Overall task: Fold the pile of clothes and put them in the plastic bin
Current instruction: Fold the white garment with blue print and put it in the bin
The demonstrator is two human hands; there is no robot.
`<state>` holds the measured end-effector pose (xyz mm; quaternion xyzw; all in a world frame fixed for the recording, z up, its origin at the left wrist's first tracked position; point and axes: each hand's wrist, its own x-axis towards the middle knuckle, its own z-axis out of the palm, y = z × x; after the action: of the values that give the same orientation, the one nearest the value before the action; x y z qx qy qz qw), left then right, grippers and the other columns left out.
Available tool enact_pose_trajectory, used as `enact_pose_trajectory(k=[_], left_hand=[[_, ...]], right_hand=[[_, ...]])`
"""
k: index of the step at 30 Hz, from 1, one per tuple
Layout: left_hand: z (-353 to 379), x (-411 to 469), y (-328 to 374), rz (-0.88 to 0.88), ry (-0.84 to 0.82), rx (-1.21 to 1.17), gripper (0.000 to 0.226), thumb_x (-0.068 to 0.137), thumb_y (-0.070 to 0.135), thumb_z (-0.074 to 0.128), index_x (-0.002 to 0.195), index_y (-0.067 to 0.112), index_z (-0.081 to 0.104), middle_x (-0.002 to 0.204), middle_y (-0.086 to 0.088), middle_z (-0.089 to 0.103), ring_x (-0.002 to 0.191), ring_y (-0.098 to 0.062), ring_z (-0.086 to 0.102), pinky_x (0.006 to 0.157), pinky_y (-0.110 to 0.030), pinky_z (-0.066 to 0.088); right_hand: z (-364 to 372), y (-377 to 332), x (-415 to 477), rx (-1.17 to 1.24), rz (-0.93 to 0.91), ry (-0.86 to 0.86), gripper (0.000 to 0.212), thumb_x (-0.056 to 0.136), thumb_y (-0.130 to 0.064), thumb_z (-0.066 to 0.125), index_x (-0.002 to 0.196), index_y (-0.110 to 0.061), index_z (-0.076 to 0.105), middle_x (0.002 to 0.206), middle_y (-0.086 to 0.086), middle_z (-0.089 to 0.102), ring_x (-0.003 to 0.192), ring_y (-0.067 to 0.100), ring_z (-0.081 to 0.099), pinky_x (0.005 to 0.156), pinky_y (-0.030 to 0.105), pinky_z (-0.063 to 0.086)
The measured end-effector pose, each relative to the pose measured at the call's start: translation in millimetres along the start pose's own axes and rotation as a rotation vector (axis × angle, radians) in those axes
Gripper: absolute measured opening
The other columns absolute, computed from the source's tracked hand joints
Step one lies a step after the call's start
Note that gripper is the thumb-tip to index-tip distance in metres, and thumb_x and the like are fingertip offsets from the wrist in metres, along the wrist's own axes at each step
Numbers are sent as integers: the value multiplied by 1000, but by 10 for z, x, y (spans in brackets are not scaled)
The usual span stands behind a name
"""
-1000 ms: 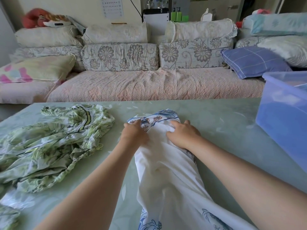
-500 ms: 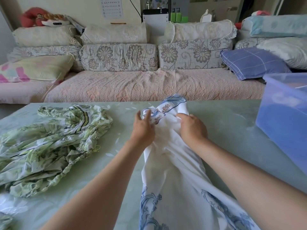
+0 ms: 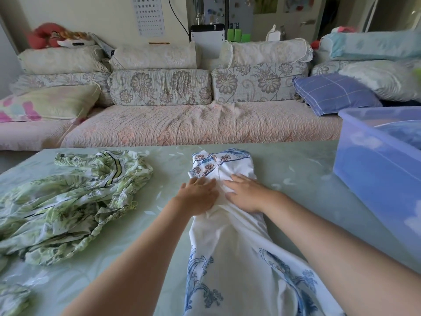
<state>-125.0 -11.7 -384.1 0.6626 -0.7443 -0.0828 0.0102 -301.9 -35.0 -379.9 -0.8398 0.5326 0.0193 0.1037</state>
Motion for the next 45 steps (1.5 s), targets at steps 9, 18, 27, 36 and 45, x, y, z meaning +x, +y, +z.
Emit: enact_pose_trajectory(k=[9,18,27,36,45], left_hand=[[-265,-715,398,144,197,-60,36,91,26,51,127,25,49,135,0,43,130,-22,35,102,-37,34],[-44,-1727,675,339,9,-160,34,84,57,61,111,37,63,112,8,56,112,-14,53,96,-33,45],[242,-2209,1172,417,81,-280,30,75,26,44,87,12,68,84,-7,60,81,-25,55,72,-40,50],[-37,-2413,1076,423,-426,-409,25,89,21,62,113,25,69,109,6,65,90,-9,61,85,-25,51],[-254,-2309,545,-247,-136,-919,35,97,37,50,118,8,50,89,-14,74,55,-26,64,47,-23,42]], right_hand=[[-323,-292,-834,99,45,-90,33,98,-25,41,124,-28,62,140,5,56,129,26,51,98,31,42],[-232,-289,-1818,203,195,-139,52,80,-45,55,126,-21,54,129,5,54,111,26,56,90,34,47],[-205,-143,-2251,66,320,-60,12,88,-12,51,76,-12,52,78,6,56,71,25,54,53,26,36],[-481,-426,-2391,523,146,190,41,92,-13,57,58,-19,35,60,3,33,52,17,35,42,23,31],[-148,-642,-2348,928,40,-99,36,93,8,49,109,-19,66,99,3,72,85,19,69,81,40,59]])
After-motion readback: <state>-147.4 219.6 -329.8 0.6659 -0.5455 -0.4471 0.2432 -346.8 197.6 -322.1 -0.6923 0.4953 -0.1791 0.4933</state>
